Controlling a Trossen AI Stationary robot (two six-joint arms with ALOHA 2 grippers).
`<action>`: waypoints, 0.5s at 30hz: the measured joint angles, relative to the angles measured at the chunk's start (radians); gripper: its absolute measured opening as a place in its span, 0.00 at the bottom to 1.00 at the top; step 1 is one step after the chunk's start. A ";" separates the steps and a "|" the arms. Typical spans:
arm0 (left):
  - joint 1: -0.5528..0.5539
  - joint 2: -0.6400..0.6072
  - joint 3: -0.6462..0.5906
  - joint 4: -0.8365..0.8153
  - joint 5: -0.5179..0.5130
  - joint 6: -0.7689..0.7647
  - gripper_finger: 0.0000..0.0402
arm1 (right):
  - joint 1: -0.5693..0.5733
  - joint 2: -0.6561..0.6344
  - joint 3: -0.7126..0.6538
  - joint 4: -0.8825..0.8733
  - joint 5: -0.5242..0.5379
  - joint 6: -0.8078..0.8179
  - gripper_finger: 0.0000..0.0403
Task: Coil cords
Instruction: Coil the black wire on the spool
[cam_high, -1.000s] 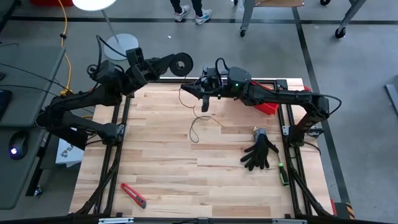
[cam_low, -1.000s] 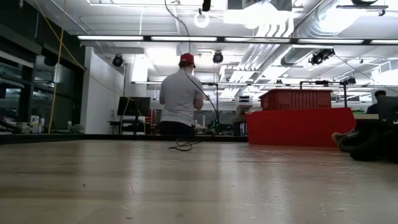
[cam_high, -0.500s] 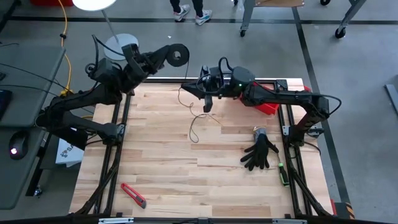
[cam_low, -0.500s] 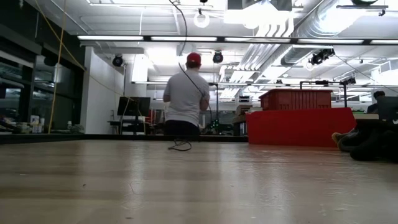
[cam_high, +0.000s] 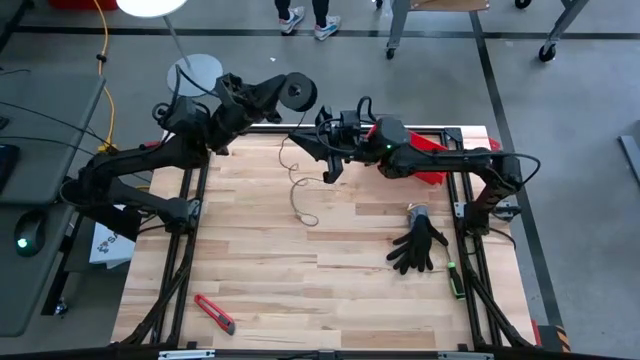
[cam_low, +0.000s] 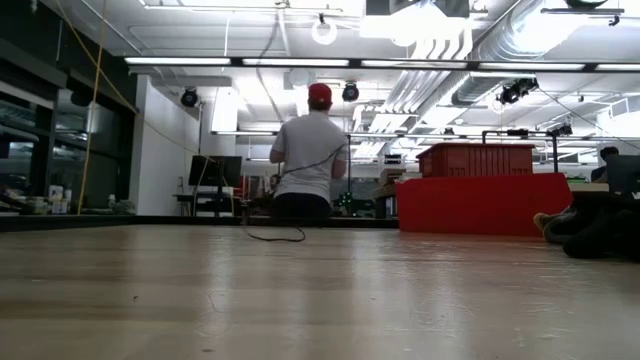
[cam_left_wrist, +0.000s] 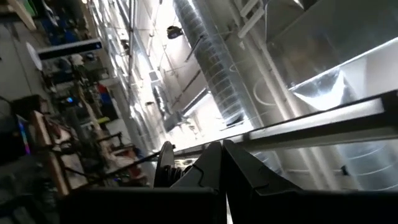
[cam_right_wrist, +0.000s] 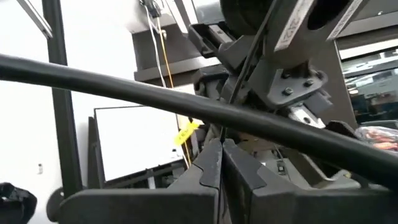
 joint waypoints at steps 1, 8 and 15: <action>0.000 0.005 0.000 0.010 0.000 -0.013 0.00 | 0.003 0.004 0.000 0.012 0.000 0.003 0.00; -0.024 0.034 0.000 0.045 0.013 -0.153 0.00 | 0.007 0.004 0.000 0.018 0.036 -0.021 0.00; -0.074 0.035 0.000 0.042 0.030 -0.213 0.00 | 0.007 0.004 0.000 0.051 0.036 -0.014 0.00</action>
